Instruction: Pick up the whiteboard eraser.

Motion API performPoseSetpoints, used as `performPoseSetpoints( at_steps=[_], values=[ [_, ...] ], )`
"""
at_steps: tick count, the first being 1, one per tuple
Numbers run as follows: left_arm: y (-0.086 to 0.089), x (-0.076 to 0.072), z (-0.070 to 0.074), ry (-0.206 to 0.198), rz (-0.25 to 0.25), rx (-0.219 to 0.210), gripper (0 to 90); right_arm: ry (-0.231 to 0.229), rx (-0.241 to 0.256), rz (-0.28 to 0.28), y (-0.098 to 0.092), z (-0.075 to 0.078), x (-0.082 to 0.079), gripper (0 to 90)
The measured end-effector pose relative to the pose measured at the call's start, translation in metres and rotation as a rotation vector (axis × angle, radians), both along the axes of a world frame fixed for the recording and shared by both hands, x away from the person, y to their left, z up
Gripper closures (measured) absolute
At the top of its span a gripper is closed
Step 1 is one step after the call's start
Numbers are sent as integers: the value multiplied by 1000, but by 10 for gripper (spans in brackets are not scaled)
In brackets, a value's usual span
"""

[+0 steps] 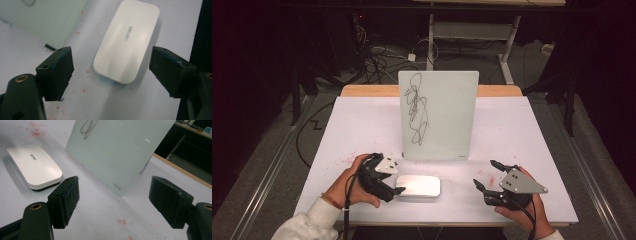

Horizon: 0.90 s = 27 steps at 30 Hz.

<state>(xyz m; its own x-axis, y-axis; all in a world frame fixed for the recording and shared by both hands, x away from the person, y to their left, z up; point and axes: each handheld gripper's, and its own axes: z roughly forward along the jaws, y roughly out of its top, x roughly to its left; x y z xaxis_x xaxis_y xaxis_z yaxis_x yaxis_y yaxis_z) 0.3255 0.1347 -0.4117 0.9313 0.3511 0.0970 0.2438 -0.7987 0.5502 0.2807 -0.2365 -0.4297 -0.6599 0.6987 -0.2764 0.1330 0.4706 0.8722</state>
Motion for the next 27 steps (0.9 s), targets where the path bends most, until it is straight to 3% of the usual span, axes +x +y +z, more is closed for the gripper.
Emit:
performPoseSetpoints(
  at_steps=[2,4,5,9,20,24,27],
  values=[
    [-19,7,-3,15,-61,43,188,7,-4,3,0,-1,0,252],
    [-25,9,-4,24,-81,53,195,9,-4,9,0,-2,1,252],
    [-36,15,-7,37,-122,85,199,17,-4,16,1,-3,1,252],
    [-53,23,-16,69,-174,143,210,22,-27,30,3,-5,1,257],
    [-75,35,-33,135,-257,210,250,38,-54,56,6,-8,1,260],
    [-74,35,-33,133,-268,210,259,41,-58,61,7,-8,1,260],
    [-75,35,-31,115,-293,234,268,43,-56,60,6,-9,1,261]
  ],
)
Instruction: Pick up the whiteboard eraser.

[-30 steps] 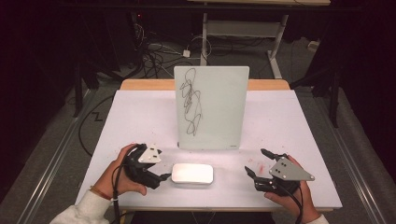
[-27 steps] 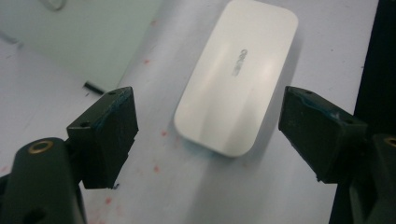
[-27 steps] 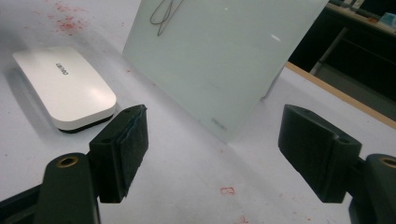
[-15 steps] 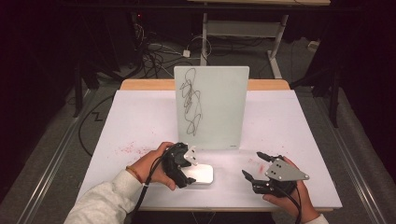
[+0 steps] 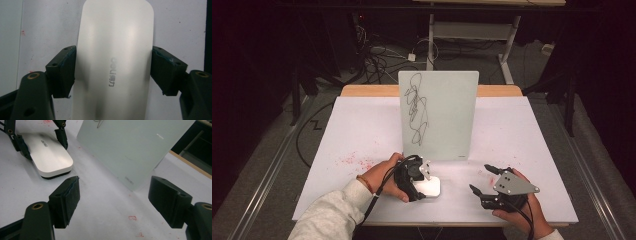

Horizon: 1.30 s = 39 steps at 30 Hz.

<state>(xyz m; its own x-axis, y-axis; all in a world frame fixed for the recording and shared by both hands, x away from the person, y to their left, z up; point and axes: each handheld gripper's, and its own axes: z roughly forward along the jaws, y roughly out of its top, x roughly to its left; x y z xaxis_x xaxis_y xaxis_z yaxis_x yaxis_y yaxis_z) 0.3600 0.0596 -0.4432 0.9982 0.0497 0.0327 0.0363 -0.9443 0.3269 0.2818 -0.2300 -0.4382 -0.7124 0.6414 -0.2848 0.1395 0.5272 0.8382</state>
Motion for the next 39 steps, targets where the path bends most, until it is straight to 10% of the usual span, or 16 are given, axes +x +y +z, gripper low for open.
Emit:
performPoseSetpoints(
  at_steps=[13,39],
  values=[
    [9,-3,0,-67,35,-29,292,-8,0,2,-1,2,-1,262],
    [74,-21,21,-304,350,-333,294,-28,31,-61,-10,4,8,264]
  ],
)
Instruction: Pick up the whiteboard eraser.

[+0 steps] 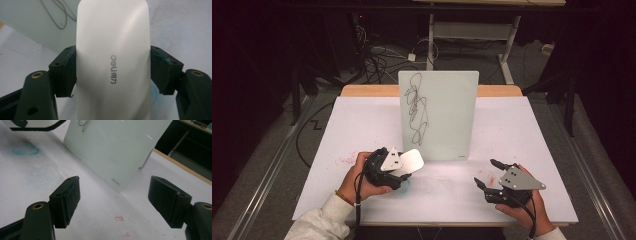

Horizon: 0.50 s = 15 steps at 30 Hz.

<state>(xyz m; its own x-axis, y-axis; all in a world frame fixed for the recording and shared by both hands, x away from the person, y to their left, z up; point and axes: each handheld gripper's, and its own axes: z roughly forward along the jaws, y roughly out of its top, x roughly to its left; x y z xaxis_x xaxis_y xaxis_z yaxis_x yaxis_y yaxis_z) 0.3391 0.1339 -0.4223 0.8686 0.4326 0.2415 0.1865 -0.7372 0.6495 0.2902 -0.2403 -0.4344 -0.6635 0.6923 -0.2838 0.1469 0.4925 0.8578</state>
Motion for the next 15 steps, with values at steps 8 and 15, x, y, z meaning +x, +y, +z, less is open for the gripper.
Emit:
performPoseSetpoints(
  at_steps=[8,15],
  values=[
    [8,1,5,-95,140,-94,294,-1,-7,0,2,-1,3,267],
    [10,1,6,-137,177,-128,294,-2,-3,-10,0,-2,3,268]
  ],
)
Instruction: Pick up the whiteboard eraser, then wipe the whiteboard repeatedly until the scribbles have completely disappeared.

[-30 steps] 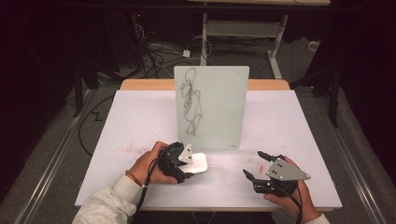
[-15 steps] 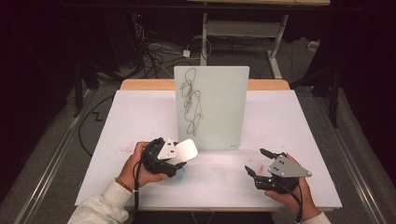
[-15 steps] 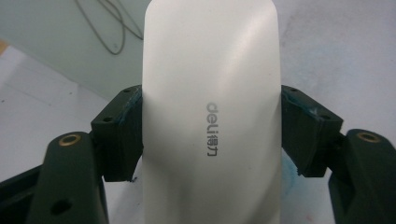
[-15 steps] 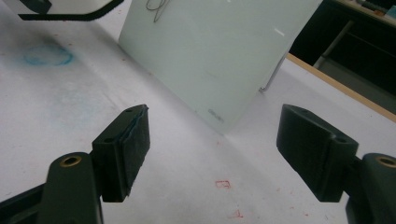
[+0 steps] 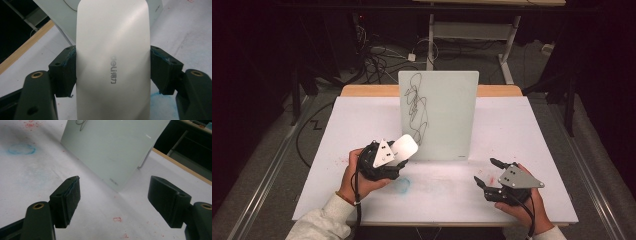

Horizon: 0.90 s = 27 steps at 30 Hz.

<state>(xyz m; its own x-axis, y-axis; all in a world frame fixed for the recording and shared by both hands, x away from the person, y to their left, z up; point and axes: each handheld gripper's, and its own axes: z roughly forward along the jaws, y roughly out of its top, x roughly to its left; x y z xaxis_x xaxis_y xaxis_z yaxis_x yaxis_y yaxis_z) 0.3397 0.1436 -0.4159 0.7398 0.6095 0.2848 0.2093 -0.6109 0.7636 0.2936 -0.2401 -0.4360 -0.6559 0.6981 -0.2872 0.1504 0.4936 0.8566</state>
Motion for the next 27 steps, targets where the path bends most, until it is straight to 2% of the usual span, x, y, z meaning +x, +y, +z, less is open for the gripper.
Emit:
performPoseSetpoints(
  at_steps=[4,11,13,14,15,17,20,22,24,27],
  values=[
    [-1,0,-1,-10,7,6,294,-7,0,-7,-1,1,0,268],
    [-2,-3,0,-49,27,-12,293,-14,13,-17,-3,3,1,268],
    [-4,-4,0,-80,74,-11,293,-16,11,-17,-3,2,1,268],
    [-4,-4,0,-80,74,-11,294,-16,11,-17,-3,2,1,268],
    [-5,-3,2,-78,82,-28,293,-17,10,-15,-3,3,0,268],
    [-6,-2,3,-74,83,-36,293,-17,10,-17,-3,3,0,268],
    [-12,3,7,-97,96,-35,293,-25,7,-20,-5,3,-3,268],
    [-15,8,11,-111,113,-49,293,-24,12,-25,-6,3,-4,266],
    [-17,12,14,-100,130,-48,293,-23,12,-30,-7,3,-4,266],
    [-17,16,18,-102,141,-79,293,-22,16,-27,-6,3,-5,266]
  ],
)
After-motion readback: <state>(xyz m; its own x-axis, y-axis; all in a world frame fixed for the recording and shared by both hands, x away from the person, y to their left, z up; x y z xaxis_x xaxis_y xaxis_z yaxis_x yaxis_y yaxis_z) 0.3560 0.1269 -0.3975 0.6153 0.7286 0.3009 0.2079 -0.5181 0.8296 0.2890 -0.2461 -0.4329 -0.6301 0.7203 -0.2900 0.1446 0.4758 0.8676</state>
